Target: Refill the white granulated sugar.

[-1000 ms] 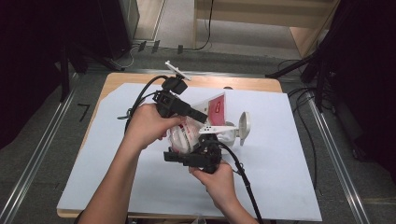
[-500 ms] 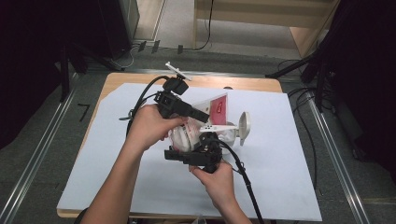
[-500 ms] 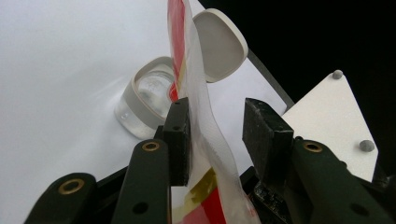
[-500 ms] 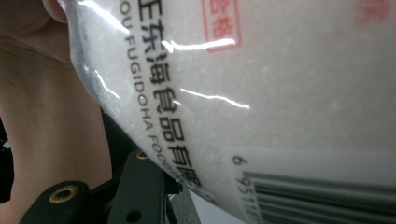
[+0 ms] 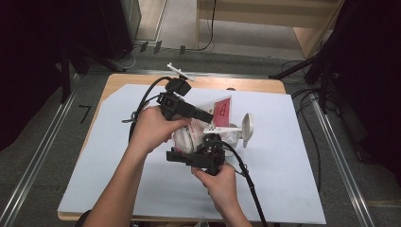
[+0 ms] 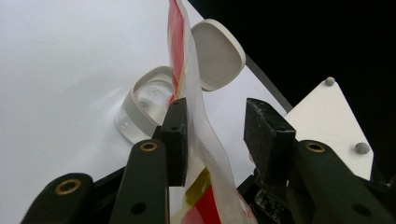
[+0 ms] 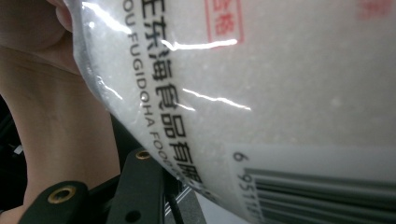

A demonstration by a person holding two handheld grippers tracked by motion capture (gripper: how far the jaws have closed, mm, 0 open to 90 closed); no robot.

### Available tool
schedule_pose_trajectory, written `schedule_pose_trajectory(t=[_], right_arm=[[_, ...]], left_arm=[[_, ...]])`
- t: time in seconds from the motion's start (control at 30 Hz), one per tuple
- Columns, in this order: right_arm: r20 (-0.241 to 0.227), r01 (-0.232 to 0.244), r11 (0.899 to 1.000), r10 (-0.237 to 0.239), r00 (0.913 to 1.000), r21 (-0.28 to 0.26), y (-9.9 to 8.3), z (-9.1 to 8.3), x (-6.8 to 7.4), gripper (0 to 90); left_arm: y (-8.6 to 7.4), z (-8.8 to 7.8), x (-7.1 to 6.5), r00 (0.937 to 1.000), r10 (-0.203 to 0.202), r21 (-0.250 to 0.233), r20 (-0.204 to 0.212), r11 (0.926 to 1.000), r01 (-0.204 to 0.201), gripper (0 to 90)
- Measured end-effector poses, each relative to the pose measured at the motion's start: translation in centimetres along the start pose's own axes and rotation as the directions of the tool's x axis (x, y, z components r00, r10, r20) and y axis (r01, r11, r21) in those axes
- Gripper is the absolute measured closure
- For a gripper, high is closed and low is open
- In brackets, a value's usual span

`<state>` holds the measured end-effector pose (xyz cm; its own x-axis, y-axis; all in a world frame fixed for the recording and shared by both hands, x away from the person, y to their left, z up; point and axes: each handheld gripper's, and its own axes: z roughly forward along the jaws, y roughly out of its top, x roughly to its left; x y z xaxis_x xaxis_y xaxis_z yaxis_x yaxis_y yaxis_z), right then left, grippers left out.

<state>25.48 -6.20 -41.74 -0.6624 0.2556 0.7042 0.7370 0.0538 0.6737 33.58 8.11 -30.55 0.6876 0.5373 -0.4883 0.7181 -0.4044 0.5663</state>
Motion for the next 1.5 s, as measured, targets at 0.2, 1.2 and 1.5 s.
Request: schedule_pose_trajectory(t=[0.2, 1.2, 1.5], right_arm=[[-0.007, -0.007, 1.0, 0.007, 1.0, -0.001, -0.13, 0.03, -0.07, 61.7], [0.002, 0.003, 1.0, -0.003, 1.0, -0.002, -0.37, 0.2, 0.03, 61.2], [0.009, 0.002, 1.0, -0.002, 1.0, -0.002, -0.41, 0.35, 0.06, 61.1]], left_arm=[[-0.03, 0.15, -0.07, 1.0, 0.0, 0.003, -0.006, 1.0, 0.0, 62.5], [-0.15, 0.21, -0.11, 0.9999, 0.01, 0.017, -0.014, 0.9998, -0.009, 64.9], [-0.17, 0.2, -0.15, 0.9997, 0.014, 0.018, -0.019, 0.9997, -0.014, 65.2]])
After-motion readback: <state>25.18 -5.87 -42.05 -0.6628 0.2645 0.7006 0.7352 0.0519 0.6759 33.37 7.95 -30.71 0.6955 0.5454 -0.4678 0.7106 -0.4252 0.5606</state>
